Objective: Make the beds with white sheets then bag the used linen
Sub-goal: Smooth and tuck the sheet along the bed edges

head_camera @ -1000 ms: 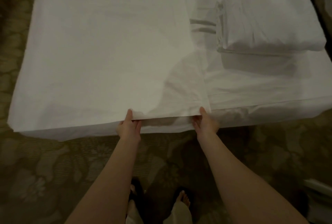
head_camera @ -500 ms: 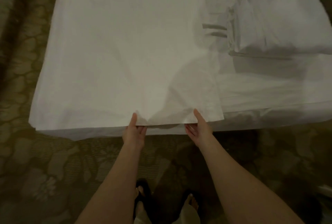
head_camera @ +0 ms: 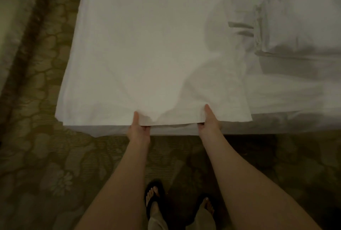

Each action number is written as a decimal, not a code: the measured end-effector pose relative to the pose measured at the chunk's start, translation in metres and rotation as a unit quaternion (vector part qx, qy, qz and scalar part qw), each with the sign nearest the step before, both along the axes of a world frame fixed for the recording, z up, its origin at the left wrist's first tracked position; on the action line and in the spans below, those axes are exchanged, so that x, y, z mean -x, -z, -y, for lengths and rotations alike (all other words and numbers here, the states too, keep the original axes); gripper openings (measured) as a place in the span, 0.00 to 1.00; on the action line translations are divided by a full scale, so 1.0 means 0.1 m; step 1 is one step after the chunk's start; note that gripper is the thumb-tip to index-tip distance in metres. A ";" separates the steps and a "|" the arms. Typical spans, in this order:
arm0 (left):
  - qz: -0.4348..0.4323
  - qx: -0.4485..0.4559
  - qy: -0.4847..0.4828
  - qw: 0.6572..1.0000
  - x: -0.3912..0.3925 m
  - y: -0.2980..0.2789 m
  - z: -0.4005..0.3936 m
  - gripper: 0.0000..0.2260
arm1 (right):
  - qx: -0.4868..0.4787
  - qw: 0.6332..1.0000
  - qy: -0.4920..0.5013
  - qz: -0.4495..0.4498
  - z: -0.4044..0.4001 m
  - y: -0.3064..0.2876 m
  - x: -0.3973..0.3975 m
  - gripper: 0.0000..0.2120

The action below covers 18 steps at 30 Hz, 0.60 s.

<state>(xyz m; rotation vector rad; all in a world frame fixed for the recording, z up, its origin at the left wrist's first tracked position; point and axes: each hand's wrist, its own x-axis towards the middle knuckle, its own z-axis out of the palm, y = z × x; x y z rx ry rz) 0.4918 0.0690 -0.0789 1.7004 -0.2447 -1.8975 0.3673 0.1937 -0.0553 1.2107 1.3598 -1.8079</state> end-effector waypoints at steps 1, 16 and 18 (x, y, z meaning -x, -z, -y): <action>-0.003 0.003 -0.024 1.000 -0.05 0.01 0.13 0.09 | 0.005 1.000 0.000 -0.002 0.08 -0.02 -0.03 0.25; 0.047 0.059 -0.037 0.996 -0.69 -0.11 0.77 0.15 | -0.036 0.998 -0.003 -0.044 0.35 0.09 -0.40 0.22; 0.070 0.043 0.007 0.997 -0.80 -0.10 0.71 0.13 | -0.065 0.997 -0.031 -0.042 0.32 0.11 -0.41 0.21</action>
